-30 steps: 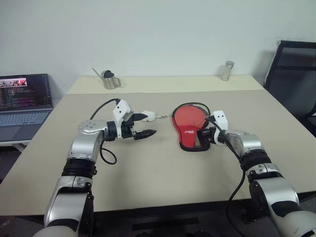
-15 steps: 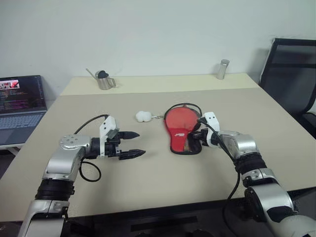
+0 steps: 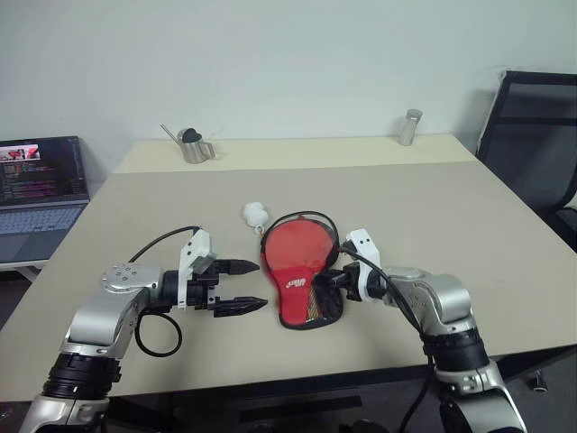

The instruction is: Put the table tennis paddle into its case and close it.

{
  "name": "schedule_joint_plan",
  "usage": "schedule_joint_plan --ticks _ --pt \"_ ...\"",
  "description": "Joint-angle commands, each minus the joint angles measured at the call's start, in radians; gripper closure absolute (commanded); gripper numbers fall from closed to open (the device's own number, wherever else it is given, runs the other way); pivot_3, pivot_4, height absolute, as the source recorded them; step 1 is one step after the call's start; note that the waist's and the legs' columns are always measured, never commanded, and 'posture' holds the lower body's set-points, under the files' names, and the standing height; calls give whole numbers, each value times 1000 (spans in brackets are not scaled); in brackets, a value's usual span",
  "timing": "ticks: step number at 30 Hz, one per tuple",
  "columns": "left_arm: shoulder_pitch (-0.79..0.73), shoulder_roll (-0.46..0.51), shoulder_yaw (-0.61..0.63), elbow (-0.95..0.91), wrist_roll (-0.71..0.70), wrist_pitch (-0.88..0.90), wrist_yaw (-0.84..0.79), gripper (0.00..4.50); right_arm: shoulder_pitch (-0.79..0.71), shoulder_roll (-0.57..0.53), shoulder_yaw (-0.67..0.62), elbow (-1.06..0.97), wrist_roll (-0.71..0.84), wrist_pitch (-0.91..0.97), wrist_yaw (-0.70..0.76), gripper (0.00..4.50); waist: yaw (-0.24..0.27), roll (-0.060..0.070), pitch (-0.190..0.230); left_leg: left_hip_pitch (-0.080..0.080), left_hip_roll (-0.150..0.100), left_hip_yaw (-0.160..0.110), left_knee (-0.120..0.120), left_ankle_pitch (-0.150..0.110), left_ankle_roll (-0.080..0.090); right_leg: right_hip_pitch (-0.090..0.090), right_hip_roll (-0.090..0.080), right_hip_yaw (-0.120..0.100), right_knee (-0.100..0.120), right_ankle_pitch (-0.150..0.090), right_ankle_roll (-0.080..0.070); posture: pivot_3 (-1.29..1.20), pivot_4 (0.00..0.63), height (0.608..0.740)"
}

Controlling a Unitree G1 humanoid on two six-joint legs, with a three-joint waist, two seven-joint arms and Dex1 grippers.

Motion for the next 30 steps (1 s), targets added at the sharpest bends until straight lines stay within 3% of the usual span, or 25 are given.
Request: schedule_joint_plan --ticks 1,10,24,25,30 --pt "15 29 20 -66 -42 23 -10 0 51 41 -26 -173 54 99 -49 4467 0 0 0 0 0 0 0 0 0 0 0 0 0 0 0 0 150 740" --pt "38 91 0 -123 -88 60 -86 0 218 124 -49 -382 80 256 -141 4467 1 0 0 0 0 0 0 -1 -1 -1 0 0 -1 -1 -1 0 150 740" --pt "30 95 -18 -94 -54 12 -86 0 221 141 -66 -338 59 243 -188 4467 1 0 0 0 0 0 0 -1 -1 -1 0 0 -2 -2 -2 0 150 740" --pt "33 92 -18 -94 -53 7 -83 0 218 143 -75 -341 55 242 -194 3944 1 0 0 0 0 0 0 -1 -1 -1 0 0 -2 -2 -2 0 150 740" --pt "46 77 -18 -95 -45 -19 -59 0 171 126 -138 -412 66 287 -204 2425 2 0 0 0 0 0 0 -1 -1 -1 -1 0 -2 -2 -3 0 150 740"
